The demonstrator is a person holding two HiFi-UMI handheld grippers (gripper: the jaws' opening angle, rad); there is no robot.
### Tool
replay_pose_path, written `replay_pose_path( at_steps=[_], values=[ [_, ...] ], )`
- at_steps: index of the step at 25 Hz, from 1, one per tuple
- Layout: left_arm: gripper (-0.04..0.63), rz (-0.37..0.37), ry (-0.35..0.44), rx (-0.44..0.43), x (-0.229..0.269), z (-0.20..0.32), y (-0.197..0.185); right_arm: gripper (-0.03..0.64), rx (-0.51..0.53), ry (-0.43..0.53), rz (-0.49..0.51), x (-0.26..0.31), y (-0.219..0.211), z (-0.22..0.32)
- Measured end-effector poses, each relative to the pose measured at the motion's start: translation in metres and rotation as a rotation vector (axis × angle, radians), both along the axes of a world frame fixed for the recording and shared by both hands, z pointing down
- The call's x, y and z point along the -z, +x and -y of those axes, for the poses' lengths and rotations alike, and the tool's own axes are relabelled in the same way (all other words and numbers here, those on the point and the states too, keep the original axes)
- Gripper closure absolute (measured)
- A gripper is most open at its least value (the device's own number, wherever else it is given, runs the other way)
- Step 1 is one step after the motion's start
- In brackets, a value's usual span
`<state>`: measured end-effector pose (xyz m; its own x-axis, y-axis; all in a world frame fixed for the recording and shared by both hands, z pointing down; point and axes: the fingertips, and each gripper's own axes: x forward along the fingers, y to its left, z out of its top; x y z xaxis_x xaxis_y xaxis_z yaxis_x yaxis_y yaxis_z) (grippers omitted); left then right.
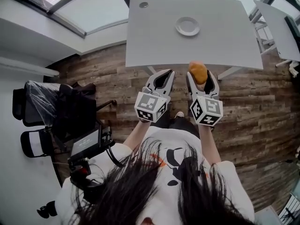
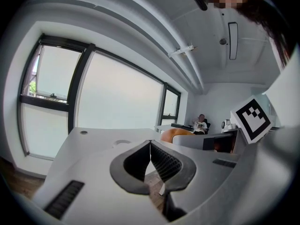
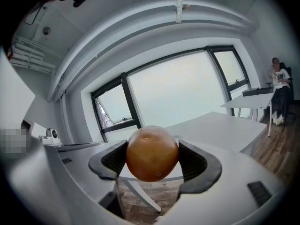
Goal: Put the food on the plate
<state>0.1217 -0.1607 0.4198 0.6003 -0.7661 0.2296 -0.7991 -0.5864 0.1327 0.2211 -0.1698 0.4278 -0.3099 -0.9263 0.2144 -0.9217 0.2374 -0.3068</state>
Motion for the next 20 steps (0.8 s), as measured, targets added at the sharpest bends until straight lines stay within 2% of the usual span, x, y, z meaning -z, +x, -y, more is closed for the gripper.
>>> replay_pose_path(
  at_steps=[10, 20],
  values=[
    [0.589, 0.002, 0.023, -0.076, -0.008, 0.086, 0.0, 0.285, -0.064, -0.033, -0.001, -0.012, -0.003, 0.069],
    [0.589, 0.011, -0.013, -0.177, -0.017, 0.192, 0.004, 0.285, -0.138, -0.086, 0.008, -0.022, -0.005, 0.163]
  ],
)
